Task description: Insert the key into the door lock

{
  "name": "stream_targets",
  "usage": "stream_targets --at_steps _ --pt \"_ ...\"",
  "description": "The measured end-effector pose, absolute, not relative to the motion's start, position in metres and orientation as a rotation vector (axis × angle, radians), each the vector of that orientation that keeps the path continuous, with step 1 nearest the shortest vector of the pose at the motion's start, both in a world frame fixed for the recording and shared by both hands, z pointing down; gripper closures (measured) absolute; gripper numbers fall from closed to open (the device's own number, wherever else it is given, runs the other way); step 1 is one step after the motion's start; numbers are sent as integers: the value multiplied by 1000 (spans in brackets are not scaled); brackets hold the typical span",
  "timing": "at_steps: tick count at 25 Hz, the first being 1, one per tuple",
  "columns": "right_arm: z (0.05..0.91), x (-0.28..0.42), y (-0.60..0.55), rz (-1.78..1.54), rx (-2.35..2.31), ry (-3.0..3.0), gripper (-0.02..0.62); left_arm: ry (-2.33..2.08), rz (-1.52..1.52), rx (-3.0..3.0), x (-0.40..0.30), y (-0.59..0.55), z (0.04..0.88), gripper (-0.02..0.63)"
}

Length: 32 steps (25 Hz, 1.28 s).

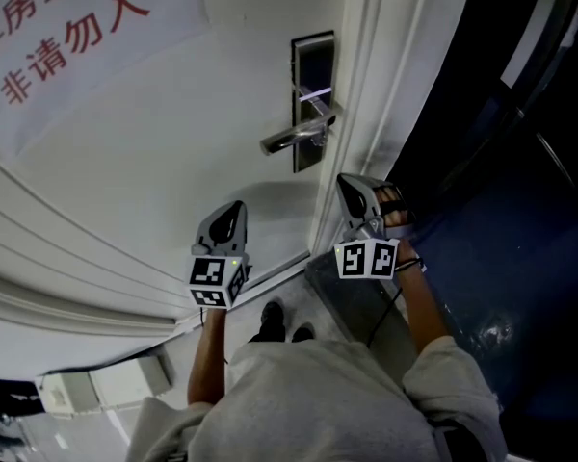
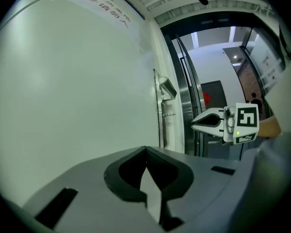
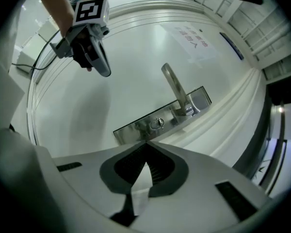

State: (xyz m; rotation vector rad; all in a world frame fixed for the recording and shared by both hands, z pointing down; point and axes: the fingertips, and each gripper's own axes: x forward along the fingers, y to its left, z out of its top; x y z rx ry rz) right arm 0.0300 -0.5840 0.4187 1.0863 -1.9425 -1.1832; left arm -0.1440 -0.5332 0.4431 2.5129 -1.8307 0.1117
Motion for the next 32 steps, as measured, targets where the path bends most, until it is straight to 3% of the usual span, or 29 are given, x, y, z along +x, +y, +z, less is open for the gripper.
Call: stream_targets --at_steps 16,32 --pt "405 122 -569 -384 1669 -2347 573 -1667 93 2633 -101 -560 440 589" --pt "430 211 -541 -174 1990 -2167 574 -1464 90 2768 -44 -585 435 589"
